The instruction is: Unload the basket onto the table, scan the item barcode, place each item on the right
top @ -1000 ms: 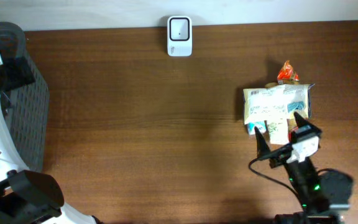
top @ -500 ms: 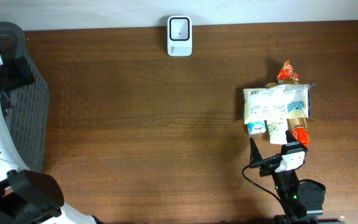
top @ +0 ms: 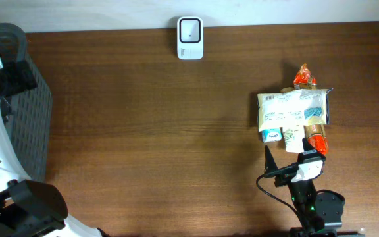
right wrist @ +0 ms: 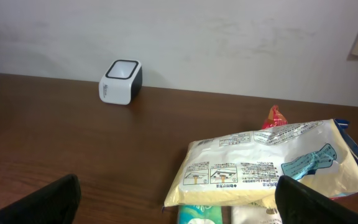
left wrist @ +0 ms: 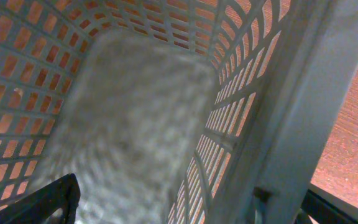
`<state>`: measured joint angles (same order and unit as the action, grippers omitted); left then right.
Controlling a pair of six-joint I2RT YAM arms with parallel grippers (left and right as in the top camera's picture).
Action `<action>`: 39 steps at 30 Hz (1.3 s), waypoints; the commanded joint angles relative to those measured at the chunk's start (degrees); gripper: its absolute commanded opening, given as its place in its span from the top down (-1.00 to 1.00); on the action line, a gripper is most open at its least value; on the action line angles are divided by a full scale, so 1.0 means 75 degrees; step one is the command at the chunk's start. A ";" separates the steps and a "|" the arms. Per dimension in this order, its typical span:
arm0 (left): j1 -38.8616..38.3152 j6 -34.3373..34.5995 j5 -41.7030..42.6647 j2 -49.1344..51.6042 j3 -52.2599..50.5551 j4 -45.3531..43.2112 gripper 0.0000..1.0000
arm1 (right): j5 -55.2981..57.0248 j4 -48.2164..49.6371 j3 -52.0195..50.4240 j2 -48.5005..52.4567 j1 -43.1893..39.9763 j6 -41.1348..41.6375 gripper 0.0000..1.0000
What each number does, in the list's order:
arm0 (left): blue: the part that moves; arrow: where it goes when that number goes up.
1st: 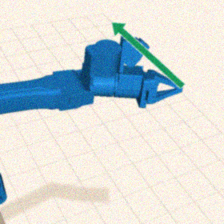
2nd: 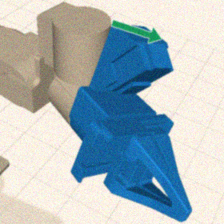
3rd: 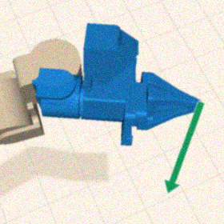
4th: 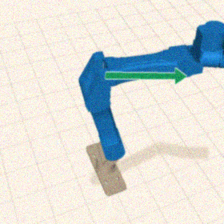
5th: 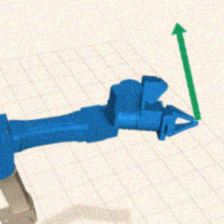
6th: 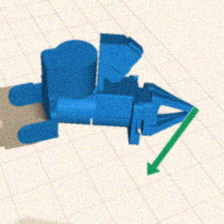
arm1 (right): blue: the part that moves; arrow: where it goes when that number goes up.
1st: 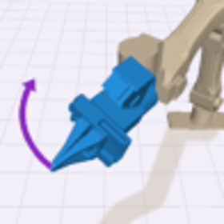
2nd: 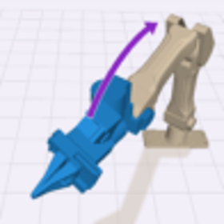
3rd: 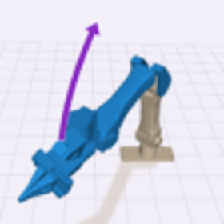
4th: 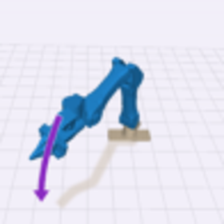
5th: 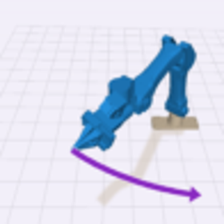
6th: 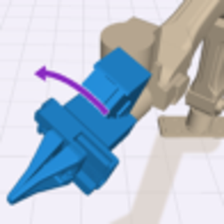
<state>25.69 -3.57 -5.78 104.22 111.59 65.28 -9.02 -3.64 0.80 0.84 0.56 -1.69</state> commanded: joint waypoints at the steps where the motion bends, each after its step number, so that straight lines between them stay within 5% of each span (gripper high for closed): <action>1: -0.0015 0.0044 0.0058 -0.0446 -0.0038 -0.0012 -0.99 | 0.0093 -0.0012 -0.0064 -0.0085 0.0076 0.0038 -0.97; 5: -0.0778 0.0044 0.0058 -0.1795 -0.0886 -0.0015 -0.98 | 0.0093 -0.0012 -0.0064 -0.0085 0.0076 0.0038 -0.97; 10: -0.2375 -0.0050 -0.0399 -0.3838 -0.3826 -0.0402 -0.99 | 0.0093 -0.0012 -0.0064 -0.0085 0.0076 0.0038 -0.97; 20: -0.2591 -0.0915 0.0868 -0.9801 -1.2144 -0.8652 -0.98 | 0.0090 -0.0012 -0.0064 -0.0085 0.0076 0.0038 -0.97; 22: -0.2591 -0.0950 0.0898 -1.0730 -1.3079 -0.9334 -0.98 | 0.0093 -0.0012 -0.0064 -0.0085 0.0076 0.0038 -0.97; 27: -0.2588 -0.2699 0.1813 -1.2861 -1.4277 -0.9017 -0.99 | 0.0093 -0.0012 -0.0064 -0.0085 0.0076 0.0038 -0.97; 31: -0.2582 -0.2699 0.1483 -1.3796 -1.4618 -0.7711 -0.98 | 0.0093 -0.0012 -0.0064 -0.0085 0.0076 0.0038 -0.97; 39: -0.2611 -0.2684 0.1454 -1.3857 -1.4618 -0.7729 -0.98 | 0.0093 -0.0012 -0.0064 -0.0085 0.0076 0.0038 -0.97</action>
<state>6.33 -22.98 5.58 0.91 2.37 7.53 -8.82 -3.64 0.80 0.58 0.58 -1.69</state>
